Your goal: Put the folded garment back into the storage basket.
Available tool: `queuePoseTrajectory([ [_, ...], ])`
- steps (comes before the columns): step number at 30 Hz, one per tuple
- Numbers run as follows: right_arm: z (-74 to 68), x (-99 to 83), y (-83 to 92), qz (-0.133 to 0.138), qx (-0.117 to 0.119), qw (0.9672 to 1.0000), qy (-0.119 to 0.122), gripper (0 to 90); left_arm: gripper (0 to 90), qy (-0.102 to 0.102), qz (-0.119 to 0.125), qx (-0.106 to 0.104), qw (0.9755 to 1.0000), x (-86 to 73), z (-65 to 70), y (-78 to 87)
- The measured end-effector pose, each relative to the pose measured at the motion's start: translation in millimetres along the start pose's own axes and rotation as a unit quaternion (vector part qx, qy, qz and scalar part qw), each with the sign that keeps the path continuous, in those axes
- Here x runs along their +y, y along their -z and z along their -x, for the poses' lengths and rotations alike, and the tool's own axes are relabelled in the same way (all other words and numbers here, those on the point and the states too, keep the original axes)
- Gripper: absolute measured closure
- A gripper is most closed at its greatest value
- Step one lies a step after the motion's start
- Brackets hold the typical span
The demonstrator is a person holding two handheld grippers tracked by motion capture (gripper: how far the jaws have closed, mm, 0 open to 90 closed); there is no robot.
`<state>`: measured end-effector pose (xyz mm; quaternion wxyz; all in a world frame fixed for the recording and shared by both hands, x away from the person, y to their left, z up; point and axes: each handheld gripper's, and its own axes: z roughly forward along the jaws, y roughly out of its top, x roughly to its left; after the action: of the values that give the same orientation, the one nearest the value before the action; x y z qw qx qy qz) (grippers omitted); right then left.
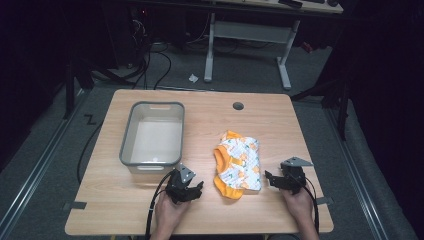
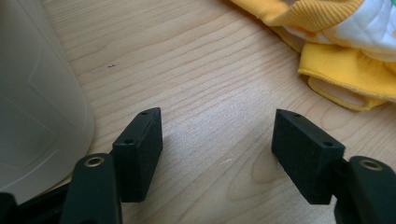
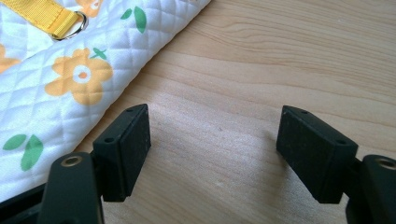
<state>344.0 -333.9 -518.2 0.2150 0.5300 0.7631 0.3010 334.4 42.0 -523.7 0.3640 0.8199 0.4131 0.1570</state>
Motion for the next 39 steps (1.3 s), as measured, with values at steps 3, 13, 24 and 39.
queuePoseTrajectory([
  [3, 0.1, 0.0, 0.0, 0.0, 0.0, 1.0, 0.0, 26.4, 33.1, 0.001, 0.0, 0.0, 1.0, 0.0, -0.1, 0.0],
  [13, 0.1, 0.1, 0.0, 0.0, 0.0, 1.0, 0.0, 26.4, 33.9, 0.004, -0.001, 0.0, 1.0, 0.1, -0.9, 0.3],
  [24, 0.2, 0.0, 0.0, 0.0, 0.0, 1.0, 0.001, 26.4, 33.4, 0.004, -0.001, 0.0, 1.0, 0.2, -0.8, 0.0],
  [39, 0.2, 0.1, 0.0, 0.0, 0.0, 1.0, 0.0, 26.4, 30.4, 0.01, 0.001, -0.004, 0.9999, 1.1, -2.1, -1.0],
])
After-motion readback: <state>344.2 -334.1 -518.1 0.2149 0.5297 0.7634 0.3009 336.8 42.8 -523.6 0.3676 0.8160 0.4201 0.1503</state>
